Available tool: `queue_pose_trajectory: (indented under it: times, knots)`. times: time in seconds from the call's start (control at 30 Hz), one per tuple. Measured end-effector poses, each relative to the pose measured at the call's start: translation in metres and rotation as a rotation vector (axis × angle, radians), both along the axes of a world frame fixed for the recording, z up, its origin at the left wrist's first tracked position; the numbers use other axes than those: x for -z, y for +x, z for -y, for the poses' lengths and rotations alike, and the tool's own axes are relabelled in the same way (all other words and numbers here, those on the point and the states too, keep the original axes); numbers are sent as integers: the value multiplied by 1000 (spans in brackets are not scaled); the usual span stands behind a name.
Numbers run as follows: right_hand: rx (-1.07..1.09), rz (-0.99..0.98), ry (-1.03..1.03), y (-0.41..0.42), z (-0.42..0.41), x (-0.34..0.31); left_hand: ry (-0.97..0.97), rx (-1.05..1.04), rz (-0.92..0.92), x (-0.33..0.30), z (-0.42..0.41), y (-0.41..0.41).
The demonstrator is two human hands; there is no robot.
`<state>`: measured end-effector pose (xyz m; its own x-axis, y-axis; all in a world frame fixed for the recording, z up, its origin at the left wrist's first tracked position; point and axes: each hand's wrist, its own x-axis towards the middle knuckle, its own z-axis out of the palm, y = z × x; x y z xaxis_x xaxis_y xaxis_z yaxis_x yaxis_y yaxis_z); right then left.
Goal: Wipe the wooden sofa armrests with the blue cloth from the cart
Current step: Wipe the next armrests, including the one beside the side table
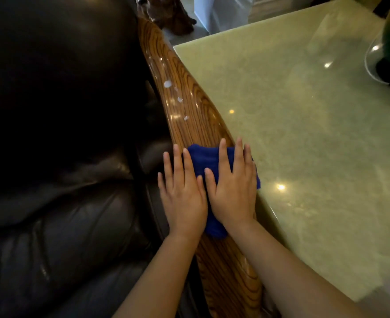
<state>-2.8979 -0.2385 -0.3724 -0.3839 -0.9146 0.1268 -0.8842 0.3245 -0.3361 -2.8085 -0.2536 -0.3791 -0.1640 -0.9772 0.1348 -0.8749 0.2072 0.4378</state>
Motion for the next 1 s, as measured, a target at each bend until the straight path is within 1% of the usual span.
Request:
queue_pose_trajectory:
  times: [0.23,0.43,0.63,0.77,0.93,1.0]
  knots:
    - [-39,3,-6,-5,52,-16,29,-71,25,-9,48,-7]
    - [-63,-6,27,-9,108,-24,59,-155,-7,-15,99,-15]
    - [-99,19,61,-9,168,-32,115,-246,-99,-21,153,-20]
    - [-104,46,90,-8,209,-35,151,-272,-108,-26,193,-21]
    - [-120,106,109,-7,262,-39,159,-250,-264,-30,245,-20]
    - [-126,136,116,-6,282,-39,161,-244,-289,-31,266,-19]
